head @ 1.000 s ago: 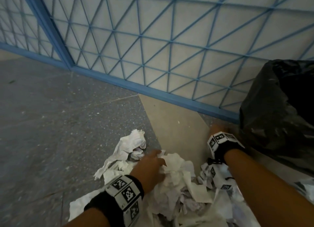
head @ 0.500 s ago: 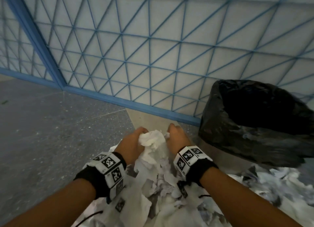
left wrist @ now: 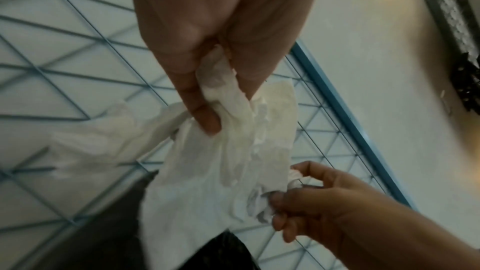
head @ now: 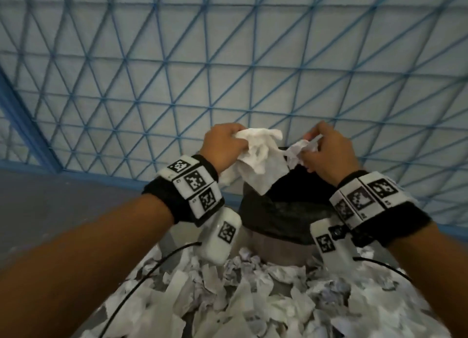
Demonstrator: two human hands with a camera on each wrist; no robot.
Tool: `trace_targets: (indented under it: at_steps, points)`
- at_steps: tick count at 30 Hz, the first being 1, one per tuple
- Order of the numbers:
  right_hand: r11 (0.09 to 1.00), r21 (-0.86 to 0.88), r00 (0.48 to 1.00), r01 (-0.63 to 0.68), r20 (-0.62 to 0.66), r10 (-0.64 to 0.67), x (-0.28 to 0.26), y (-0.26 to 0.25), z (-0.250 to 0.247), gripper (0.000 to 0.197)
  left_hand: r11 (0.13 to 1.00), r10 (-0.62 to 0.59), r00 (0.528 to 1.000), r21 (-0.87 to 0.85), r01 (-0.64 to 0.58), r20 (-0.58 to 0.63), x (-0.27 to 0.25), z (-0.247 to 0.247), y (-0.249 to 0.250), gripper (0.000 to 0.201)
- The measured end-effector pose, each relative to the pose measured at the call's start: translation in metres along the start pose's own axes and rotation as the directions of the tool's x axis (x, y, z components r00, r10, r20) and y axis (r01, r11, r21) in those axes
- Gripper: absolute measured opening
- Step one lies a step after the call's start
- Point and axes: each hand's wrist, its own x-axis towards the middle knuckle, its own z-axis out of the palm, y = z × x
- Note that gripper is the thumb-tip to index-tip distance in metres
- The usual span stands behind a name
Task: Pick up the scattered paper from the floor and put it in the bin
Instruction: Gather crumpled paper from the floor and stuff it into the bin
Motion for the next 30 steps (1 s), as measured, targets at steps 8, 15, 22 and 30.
trace_targets:
  at_steps: [8,15,22,30]
  points:
    - [0.983,-0.100,0.980,-0.156,0.107,0.167,0.002,0.065,0.012,0.037,0.927,-0.083,0.917,0.369,-0.072,0.390,0.010,0.102,-0.005,0.061]
    - [0.985,-0.050,0.984,0.165,-0.064,-0.168,-0.024,0.021,0.023,0.032,0.987,-0.050,0.993,-0.145,0.065,0.106,-0.006,0.040,-0.024,0.043]
    - [0.890,0.140,0.801,0.434,0.391,-0.453,-0.095,-0.023,0.132,0.016,0.881,-0.313,0.948,0.389,0.271,0.048,-0.058,-0.067,-0.158,0.027]
    - [0.916,-0.391,0.571,0.088,0.773,0.275,-0.101,0.053,0.264,0.047,0.548,-0.649,0.739,0.787,0.285,0.184,-0.110,-0.092,-0.294,0.066]
